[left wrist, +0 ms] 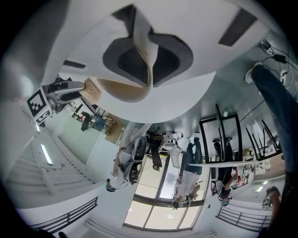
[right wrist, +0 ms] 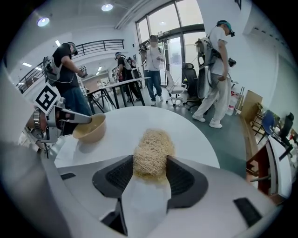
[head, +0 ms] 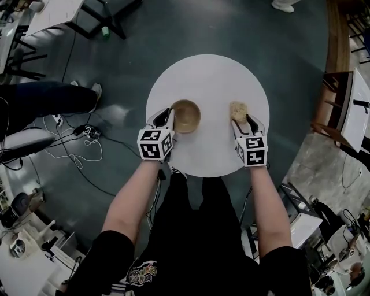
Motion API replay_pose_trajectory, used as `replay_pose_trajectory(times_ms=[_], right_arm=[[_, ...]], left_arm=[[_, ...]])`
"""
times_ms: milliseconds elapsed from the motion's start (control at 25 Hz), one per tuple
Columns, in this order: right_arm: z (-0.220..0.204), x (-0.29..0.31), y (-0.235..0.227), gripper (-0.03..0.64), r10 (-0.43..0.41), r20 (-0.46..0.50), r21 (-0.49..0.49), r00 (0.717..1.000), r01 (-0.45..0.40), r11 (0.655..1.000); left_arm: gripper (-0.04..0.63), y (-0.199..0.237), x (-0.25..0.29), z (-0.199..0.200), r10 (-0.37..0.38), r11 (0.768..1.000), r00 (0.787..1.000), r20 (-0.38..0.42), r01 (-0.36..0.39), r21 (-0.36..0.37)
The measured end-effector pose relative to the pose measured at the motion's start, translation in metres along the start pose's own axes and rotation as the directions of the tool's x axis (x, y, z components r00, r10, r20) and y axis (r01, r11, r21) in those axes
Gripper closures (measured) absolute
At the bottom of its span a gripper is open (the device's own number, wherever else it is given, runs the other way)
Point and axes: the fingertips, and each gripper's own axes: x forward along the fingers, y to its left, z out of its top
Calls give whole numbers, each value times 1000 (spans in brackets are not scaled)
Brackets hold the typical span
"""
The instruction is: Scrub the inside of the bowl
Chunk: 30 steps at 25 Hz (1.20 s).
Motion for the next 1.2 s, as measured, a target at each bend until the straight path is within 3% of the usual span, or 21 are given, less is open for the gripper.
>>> replay_pose_trajectory(times_ms=[200,440,640,720,760,800,920,1200], right_arm=[[3,-5,2,374,1,23,-18,1000,0,1000],[16,-33,2,373,-30,98,-6,995,31,999],[34,-69,11,376,-62,181,77,982,48,996],[42,-86,17,438,-81,213,103,974,60,993],[46,-95,21,536,-91,229,111,969,67,992],[50,-104,25,577,-97,245,116,965,70,991],[62,-127,46,595,-88,284,115,955,57,992],[83,-183,95,595,-71,377,128,923,24,991]], left_arm=[[515,0,-7,4,-13,1000,1000,28,12,23],[516,1,-33,18,-2,999,997,80,-1,39],[537,1,-73,27,-16,996,994,110,5,92],[569,-2,-92,29,-23,993,993,113,9,116],[584,-5,-102,31,-29,991,993,112,14,131],[588,-8,-111,32,-37,989,993,111,20,148],[589,-20,-138,37,-71,983,991,113,50,175],[589,-44,-202,50,-139,982,976,168,114,151]])
